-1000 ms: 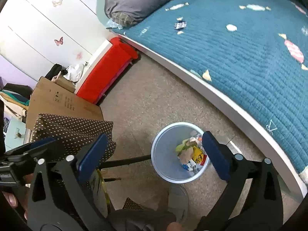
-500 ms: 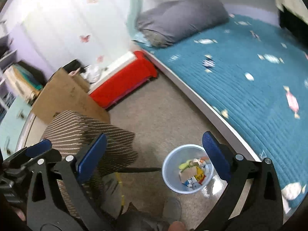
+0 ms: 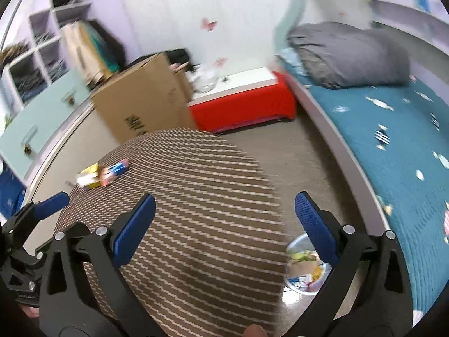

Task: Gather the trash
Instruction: 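Move both tools back over the table, then grasp the blue-pink snack wrapper with the right tool while the left grasps the white-yellow box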

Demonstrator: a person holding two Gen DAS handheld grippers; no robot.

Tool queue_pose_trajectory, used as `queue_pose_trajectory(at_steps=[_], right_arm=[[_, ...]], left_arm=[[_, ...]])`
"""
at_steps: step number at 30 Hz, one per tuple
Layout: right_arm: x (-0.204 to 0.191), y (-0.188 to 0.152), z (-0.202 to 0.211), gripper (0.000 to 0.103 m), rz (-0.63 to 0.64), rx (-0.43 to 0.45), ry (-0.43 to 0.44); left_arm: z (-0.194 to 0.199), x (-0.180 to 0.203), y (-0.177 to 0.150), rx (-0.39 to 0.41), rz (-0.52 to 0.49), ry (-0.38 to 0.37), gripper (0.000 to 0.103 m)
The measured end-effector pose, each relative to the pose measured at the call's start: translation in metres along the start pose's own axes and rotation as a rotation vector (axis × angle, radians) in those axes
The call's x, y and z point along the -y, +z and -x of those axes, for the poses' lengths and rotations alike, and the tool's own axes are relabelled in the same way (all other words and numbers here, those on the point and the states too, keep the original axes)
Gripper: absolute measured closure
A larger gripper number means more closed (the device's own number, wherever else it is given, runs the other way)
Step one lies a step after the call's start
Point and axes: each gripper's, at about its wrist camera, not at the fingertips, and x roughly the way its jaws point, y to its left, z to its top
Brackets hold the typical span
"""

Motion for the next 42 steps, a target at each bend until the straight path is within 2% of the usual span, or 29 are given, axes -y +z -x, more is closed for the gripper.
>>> queue_pose_trajectory(at_steps=[5,11,15,19,22,24,26,27,28,29,34,35,36,37,42], right_arm=[[-0.074,0.004,-0.052,0.006,0.073,-0.069,0.038],[-0.157,0.008,-0.138,0.006,0.113,-0.149,0.059],[-0.184,0.014,-0.181,0.006,0.088,-0.188,0.061],[-0.198,0.021,-0.214,0.006,0.042,-0.226,0.04],[-0.211,0.021,-0.228,0.021,0.069,-0.237,0.002],[-0.218,0.021,-0.229,0.042,0.082,-0.241,0.002],[-0.222,0.021,-0.226,0.045,0.116,-0.232,-0.011],[-0.224,0.021,-0.225,0.063,0.133,-0.225,-0.013],[-0.223,0.021,-0.224,0.064,0.142,-0.222,-0.012],[-0.217,0.022,-0.221,0.073,0.129,-0.225,-0.002],[-0.188,0.022,-0.211,0.072,0.085,-0.235,0.041],[-0.183,0.021,-0.207,0.066,0.082,-0.231,0.047],[-0.18,0.02,-0.203,0.044,0.081,-0.226,0.048],[-0.177,0.02,-0.198,0.038,0.075,-0.214,0.049],[-0.174,0.02,-0.185,0.032,0.048,-0.198,0.076]], left_arm=[[0.018,-0.09,-0.02,0.02,0.121,0.112,0.009],[0.021,-0.196,-0.048,-0.005,0.258,0.233,0.009],[0.018,-0.247,-0.063,-0.026,0.308,0.291,0.009],[0.009,-0.286,-0.066,-0.034,0.322,0.306,0.009],[-0.008,-0.293,-0.058,-0.04,0.298,0.295,0.009],[-0.022,-0.293,-0.054,-0.048,0.258,0.279,0.009],[-0.035,-0.291,-0.048,-0.057,0.208,0.285,0.009],[-0.04,-0.289,-0.045,-0.059,0.182,0.288,0.009],[-0.047,-0.287,-0.042,-0.061,0.149,0.287,0.009],[-0.052,-0.286,-0.039,-0.069,0.131,0.283,0.009],[-0.075,-0.278,-0.028,-0.092,0.047,0.256,0.009],[-0.078,-0.278,-0.026,-0.098,0.045,0.242,0.009],[-0.08,-0.277,-0.025,-0.1,0.05,0.233,0.009],[-0.08,-0.277,-0.024,-0.097,0.059,0.214,0.009],[-0.081,-0.271,-0.021,-0.075,0.08,0.176,0.01]])
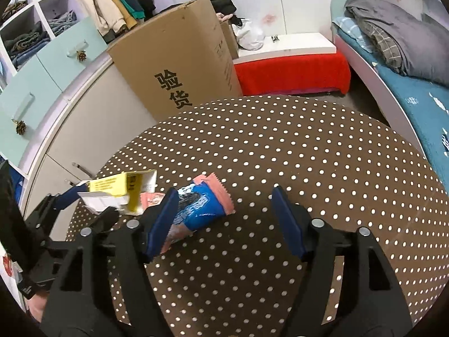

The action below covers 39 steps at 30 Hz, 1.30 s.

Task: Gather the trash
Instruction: 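Grasp the blue-pink snack wrapper with the right tool while the left grasps the white-yellow box, then carry the snack wrapper and white-yellow box over the wastebasket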

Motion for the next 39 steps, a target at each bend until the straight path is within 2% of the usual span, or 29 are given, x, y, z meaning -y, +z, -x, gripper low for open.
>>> queue_pose_trajectory(at_steps=[1,2,3,5,7,11,13,16,18,21,27,28,29,30,32,35,39], right_arm=[[-0.004,-0.001,0.0,0.031,0.021,-0.002,-0.004],[-0.007,-0.002,0.0,0.031,0.032,-0.006,-0.005],[-0.01,-0.005,0.0,0.03,0.046,-0.013,-0.002],[-0.017,-0.011,-0.001,0.028,0.081,-0.027,0.002],[-0.024,-0.014,-0.003,0.027,0.107,-0.031,0.002],[-0.036,-0.012,-0.013,0.027,0.128,-0.028,-0.007],[-0.043,-0.009,-0.015,0.026,0.191,-0.019,-0.029],[-0.05,-0.009,-0.01,0.021,0.38,-0.049,0.007],[-0.046,-0.013,-0.004,0.017,0.524,-0.06,-0.031],[-0.041,-0.017,-0.015,0.017,0.702,-0.109,-0.102],[-0.056,-0.003,-0.039,0.017,0.796,-0.09,0.014],[-0.059,-0.001,-0.043,0.019,0.792,-0.1,0.047],[-0.059,-0.002,-0.045,0.03,0.786,-0.107,0.071],[-0.06,-0.001,-0.046,0.048,0.763,-0.124,0.12],[-0.061,0.001,-0.047,0.059,0.718,-0.128,0.141],[-0.061,-0.005,-0.041,0.064,0.686,-0.109,0.115],[-0.037,-0.015,-0.006,0.065,0.574,-0.051,0.149]], left_arm=[[-0.001,0.001,0.0,0.003,0.013,-0.014,0.015],[-0.003,0.002,0.0,-0.005,0.021,-0.033,0.034],[-0.004,0.003,0.0,-0.015,0.03,-0.052,0.043],[-0.009,0.004,-0.002,-0.045,0.05,-0.072,0.085],[-0.008,0.005,-0.004,-0.042,0.067,-0.091,0.096],[0.005,0.0,-0.01,0.006,0.104,-0.075,0.098],[0.01,-0.005,-0.014,0.015,0.13,-0.07,0.098],[0.022,-0.011,-0.024,0.01,0.149,-0.079,0.098],[0.03,-0.014,-0.029,0.008,0.144,-0.073,0.098],[0.041,-0.018,-0.035,0.011,0.129,-0.066,0.098],[0.051,-0.014,-0.036,0.028,0.164,-0.065,0.098],[0.053,-0.014,-0.037,0.027,0.172,-0.062,0.098],[0.054,-0.013,-0.037,0.026,0.182,-0.061,0.098],[0.056,-0.012,-0.038,0.027,0.189,-0.06,0.098],[0.059,-0.01,-0.039,0.027,0.192,-0.061,0.098],[0.063,-0.004,-0.04,0.025,0.186,-0.058,0.098],[0.07,0.006,-0.037,0.03,0.179,-0.066,0.098]])
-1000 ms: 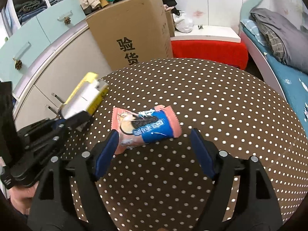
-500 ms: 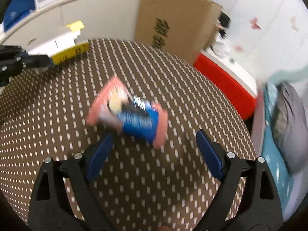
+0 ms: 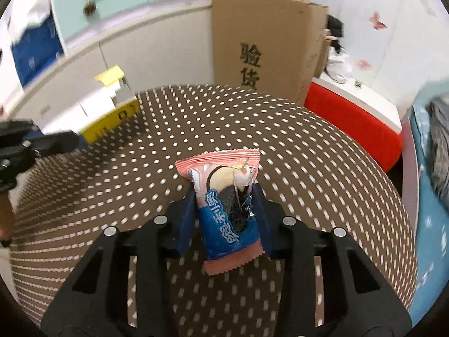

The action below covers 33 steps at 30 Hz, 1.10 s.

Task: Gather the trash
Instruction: 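Carry the snack wrapper and white-yellow box over the wastebasket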

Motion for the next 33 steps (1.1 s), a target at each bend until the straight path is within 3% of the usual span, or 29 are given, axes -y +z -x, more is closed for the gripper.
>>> queue_pose_trajectory(at_steps=[5,8,12,16,19,23,30,32,33], right_arm=[[0.038,-0.035,0.083,0.065,-0.195,0.15,0.009],[0.063,-0.057,0.131,0.065,-0.266,0.212,-0.029],[0.104,-0.109,0.2,0.065,-0.371,0.266,-0.136],[0.146,-0.176,0.235,0.065,-0.495,0.241,-0.26],[0.176,-0.225,0.233,0.065,-0.598,0.195,-0.3],[0.209,-0.283,0.201,0.065,-0.733,0.101,-0.295],[0.25,-0.349,0.139,0.064,-0.896,-0.007,-0.239],[0.256,-0.354,0.127,0.055,-0.932,-0.014,-0.232],[0.262,-0.362,0.122,0.036,-0.965,-0.013,-0.238]], left_arm=[[0.018,0.042,0.005,0.033,-0.036,-0.053,0.098],[0.033,0.09,0.009,0.063,-0.077,-0.115,0.098],[0.042,0.153,0.008,0.079,-0.117,-0.204,0.098],[0.04,0.223,-0.002,0.067,-0.164,-0.304,0.098],[0.031,0.276,-0.013,0.032,-0.213,-0.368,0.098],[0.014,0.332,-0.029,-0.023,-0.263,-0.432,0.098],[-0.019,0.385,-0.04,-0.099,-0.311,-0.448,0.098],[-0.026,0.395,-0.042,-0.112,-0.326,-0.447,0.098],[-0.03,0.4,-0.041,-0.118,-0.333,-0.447,0.098]])
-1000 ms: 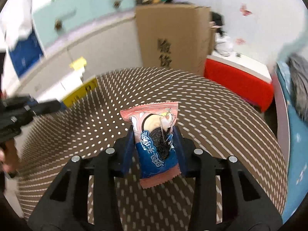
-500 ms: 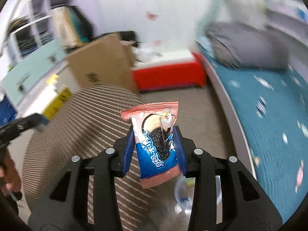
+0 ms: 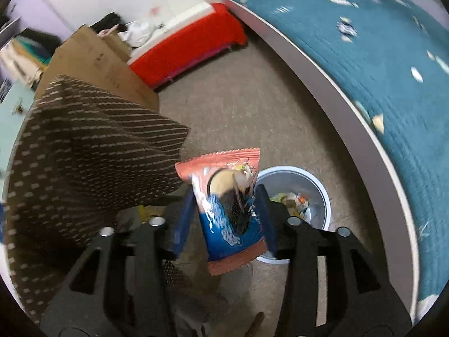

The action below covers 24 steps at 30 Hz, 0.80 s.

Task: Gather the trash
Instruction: 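Carry the snack wrapper and white-yellow box over the wastebasket, then open both tools over the wastebasket to drop the items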

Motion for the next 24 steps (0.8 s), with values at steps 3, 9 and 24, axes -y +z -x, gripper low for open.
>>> queue_pose_trajectory(at_steps=[3,9,24], right_arm=[[0.021,-0.005,-0.003,0.015,-0.094,0.008,0.006],[0.06,-0.009,0.039,0.008,-0.222,0.106,0.03],[0.091,-0.021,0.133,0.006,-0.26,0.28,0.025]], left_arm=[[-0.016,0.009,0.003,-0.025,-0.019,0.001,0.098],[-0.06,0.026,0.007,-0.112,-0.033,-0.03,0.098],[-0.197,0.043,-0.005,-0.468,-0.013,-0.03,0.047]])
